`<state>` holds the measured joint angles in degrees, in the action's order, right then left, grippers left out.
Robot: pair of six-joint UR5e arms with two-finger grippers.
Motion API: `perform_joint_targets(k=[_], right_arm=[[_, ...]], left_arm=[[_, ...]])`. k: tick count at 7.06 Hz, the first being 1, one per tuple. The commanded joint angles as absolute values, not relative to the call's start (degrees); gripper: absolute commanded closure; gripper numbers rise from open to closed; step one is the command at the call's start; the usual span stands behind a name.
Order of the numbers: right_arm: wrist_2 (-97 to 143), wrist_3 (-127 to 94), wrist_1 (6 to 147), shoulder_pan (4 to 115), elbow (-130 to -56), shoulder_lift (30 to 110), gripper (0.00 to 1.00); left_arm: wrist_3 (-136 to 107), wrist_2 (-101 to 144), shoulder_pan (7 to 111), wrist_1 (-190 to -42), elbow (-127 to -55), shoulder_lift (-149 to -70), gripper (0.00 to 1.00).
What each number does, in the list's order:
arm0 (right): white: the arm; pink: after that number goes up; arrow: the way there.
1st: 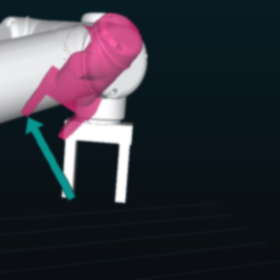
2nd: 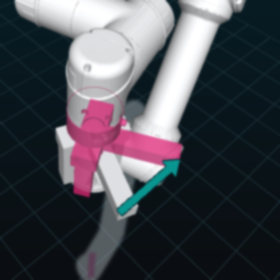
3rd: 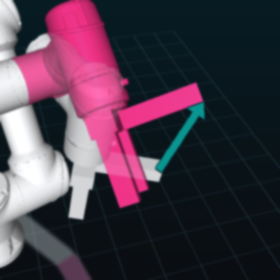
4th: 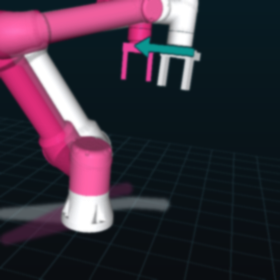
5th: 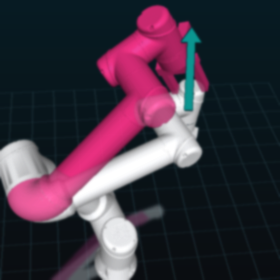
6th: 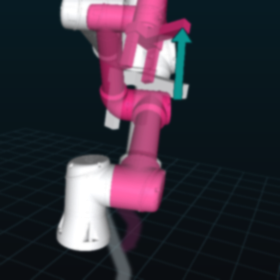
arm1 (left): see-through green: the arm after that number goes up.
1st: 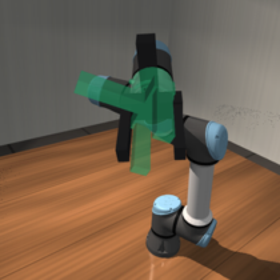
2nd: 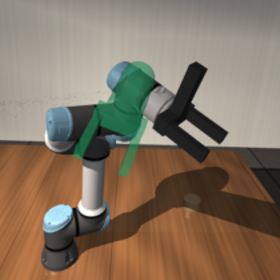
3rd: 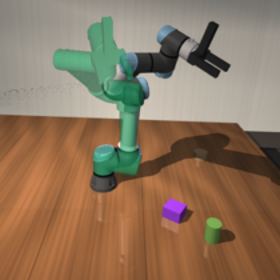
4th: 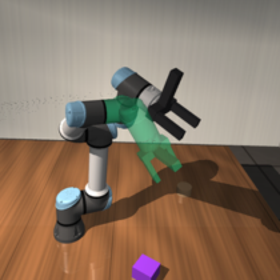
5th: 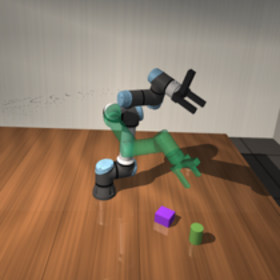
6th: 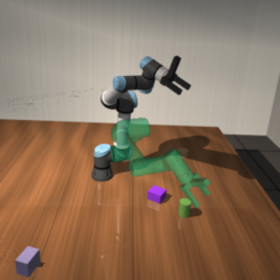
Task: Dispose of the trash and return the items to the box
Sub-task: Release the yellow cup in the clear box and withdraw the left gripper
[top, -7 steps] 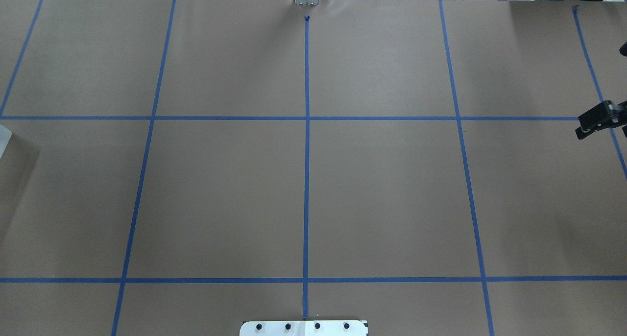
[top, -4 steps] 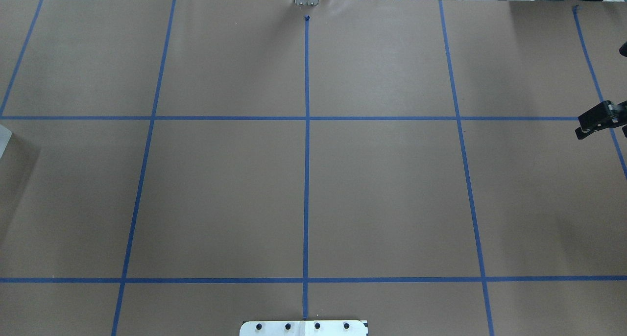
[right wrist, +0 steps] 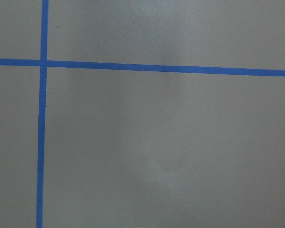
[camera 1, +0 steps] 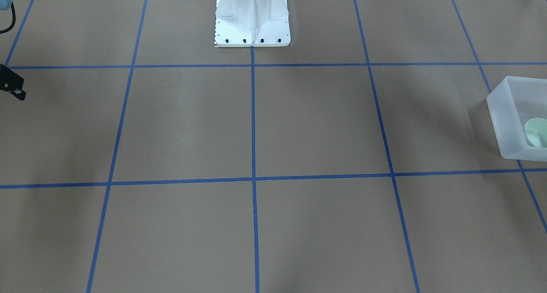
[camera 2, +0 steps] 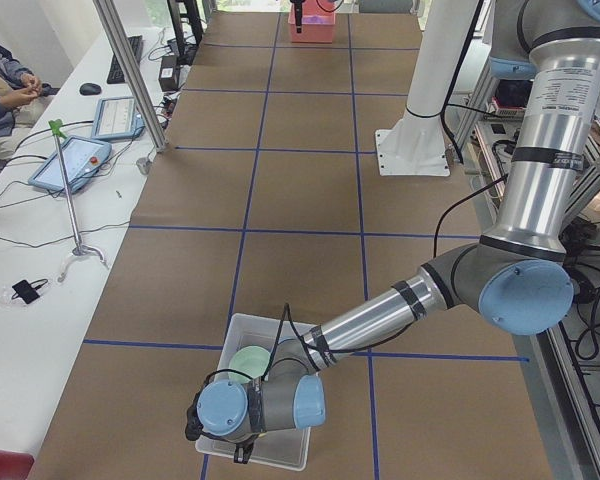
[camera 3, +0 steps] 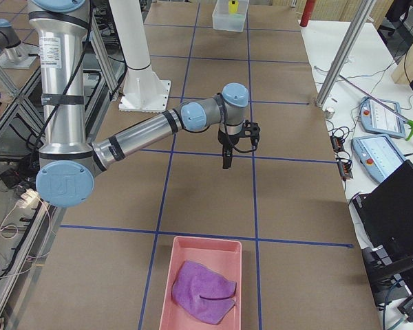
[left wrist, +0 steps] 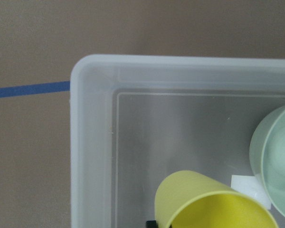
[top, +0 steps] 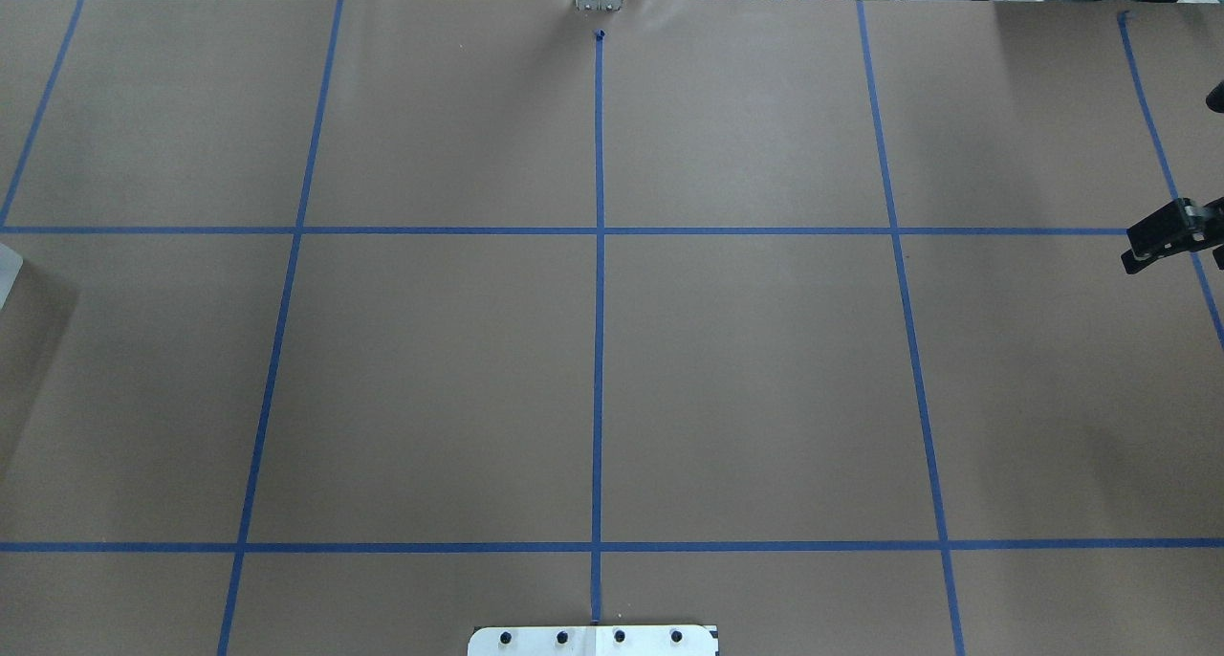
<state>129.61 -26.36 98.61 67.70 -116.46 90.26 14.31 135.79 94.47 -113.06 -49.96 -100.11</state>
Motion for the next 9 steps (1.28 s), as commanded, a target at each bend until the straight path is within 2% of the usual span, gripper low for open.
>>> perform_joint_targets(k=[1, 3, 4, 6, 7, 8, 9], right_arm=[[129.7, -26.4, 98.6, 67.8, -116.6, 90.3, 0.00], [129.7, -26.4, 98.6, 67.9, -116.8, 90.3, 0.00], [129.6, -26.3, 98.9, 68.5, -117.7, 90.6, 0.00], [129.7, -24.9, 99.4, 73.2, -117.5, 91.5, 0.00], [129.6, -23.1, 99.3, 74.0, -117.2, 92.9, 0.00], [129.2, -17.5, 99.3, 75.2, -116.0, 94.6, 0.00], [129.5, -11.1, 99.5, 78.6, -114.4, 95.7, 0.00]], left_arm=[[14.7, 135.8, 94.1, -113.1, -50.5, -100.2, 0.03], [14.8, 142.3, 94.2, -110.5, -55.4, -100.8, 0.03], [14.7, 142.6, 94.7, -104.5, -61.7, -100.9, 0.03], [14.3, 140.3, 94.7, -88.0, -82.1, -99.3, 0.03], [14.4, 138.4, 94.2, -88.2, -91.3, -92.1, 0.02], [13.5, 138.4, 93.3, -87.6, -97.5, -91.9, 0.02], [9.3, 138.6, 91.0, -87.5, -99.3, -91.8, 0.02]])
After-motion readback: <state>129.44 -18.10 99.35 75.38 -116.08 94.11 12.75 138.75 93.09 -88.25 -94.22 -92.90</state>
